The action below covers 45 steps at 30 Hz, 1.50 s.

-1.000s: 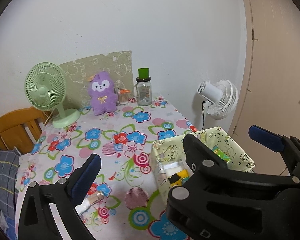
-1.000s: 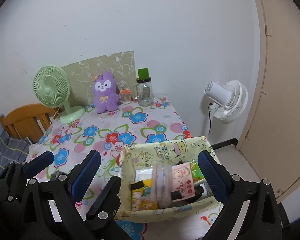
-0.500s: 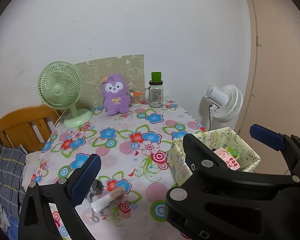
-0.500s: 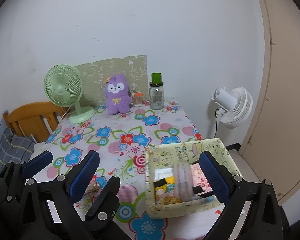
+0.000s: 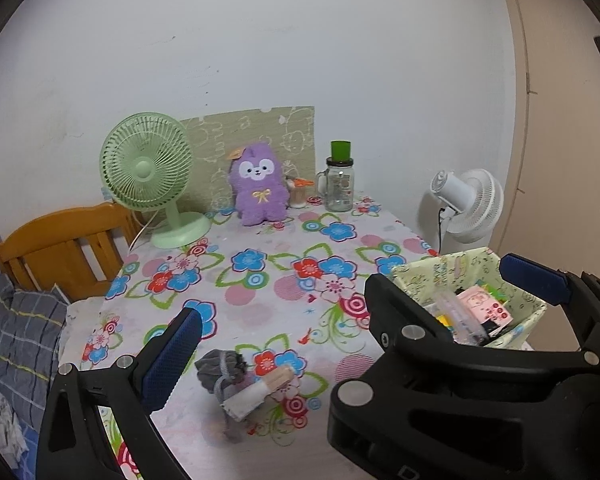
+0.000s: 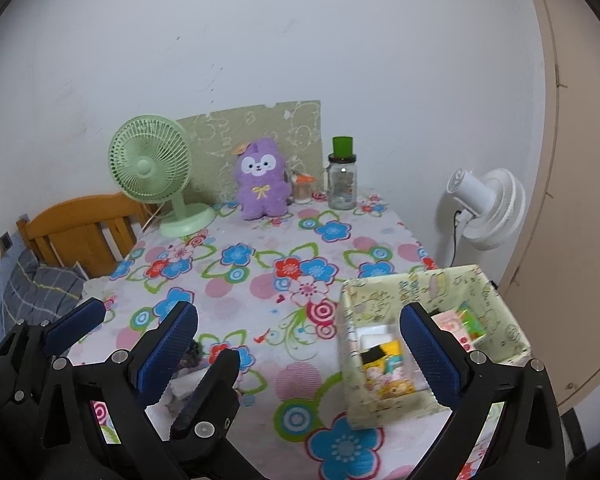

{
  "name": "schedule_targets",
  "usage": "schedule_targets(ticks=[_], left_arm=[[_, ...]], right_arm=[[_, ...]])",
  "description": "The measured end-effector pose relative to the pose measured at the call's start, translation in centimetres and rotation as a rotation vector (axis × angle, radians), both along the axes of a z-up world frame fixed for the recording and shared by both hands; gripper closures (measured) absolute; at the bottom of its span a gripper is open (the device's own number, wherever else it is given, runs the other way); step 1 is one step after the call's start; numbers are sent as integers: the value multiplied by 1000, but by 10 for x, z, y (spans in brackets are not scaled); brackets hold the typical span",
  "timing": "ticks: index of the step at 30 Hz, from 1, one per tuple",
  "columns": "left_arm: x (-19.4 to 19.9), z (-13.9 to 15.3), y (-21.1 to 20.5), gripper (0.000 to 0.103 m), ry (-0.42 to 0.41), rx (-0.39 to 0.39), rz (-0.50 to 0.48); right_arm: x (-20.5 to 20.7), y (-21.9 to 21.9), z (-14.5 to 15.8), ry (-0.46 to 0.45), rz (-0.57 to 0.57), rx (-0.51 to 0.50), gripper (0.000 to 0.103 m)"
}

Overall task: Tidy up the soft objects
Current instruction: 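Move both tools back to the grey cloth bag and white roll, then grasp the grey drawstring bag with the left tool while the right tool grasps the white roll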

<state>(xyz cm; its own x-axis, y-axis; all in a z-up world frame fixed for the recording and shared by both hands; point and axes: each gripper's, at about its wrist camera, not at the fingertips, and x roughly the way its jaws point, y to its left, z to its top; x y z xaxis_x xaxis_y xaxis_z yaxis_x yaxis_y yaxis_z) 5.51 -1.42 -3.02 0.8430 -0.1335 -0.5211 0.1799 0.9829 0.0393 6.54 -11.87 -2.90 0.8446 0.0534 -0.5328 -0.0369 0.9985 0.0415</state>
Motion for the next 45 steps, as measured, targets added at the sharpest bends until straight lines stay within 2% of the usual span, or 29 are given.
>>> schedule_targets(ticks=[15, 26, 34, 45], left_arm=[[21, -34, 31, 0, 66, 7, 32], [38, -73, 49, 0, 118, 41, 38], [48, -100, 60, 0, 156, 76, 62], [60, -131, 82, 2, 248, 47, 74]], right_arm=[[21, 31, -35, 37, 14, -8, 1], [44, 50, -79, 121, 44, 6, 1], [63, 64, -114, 216, 61, 17, 1], [78, 85, -146, 317, 85, -17, 1]])
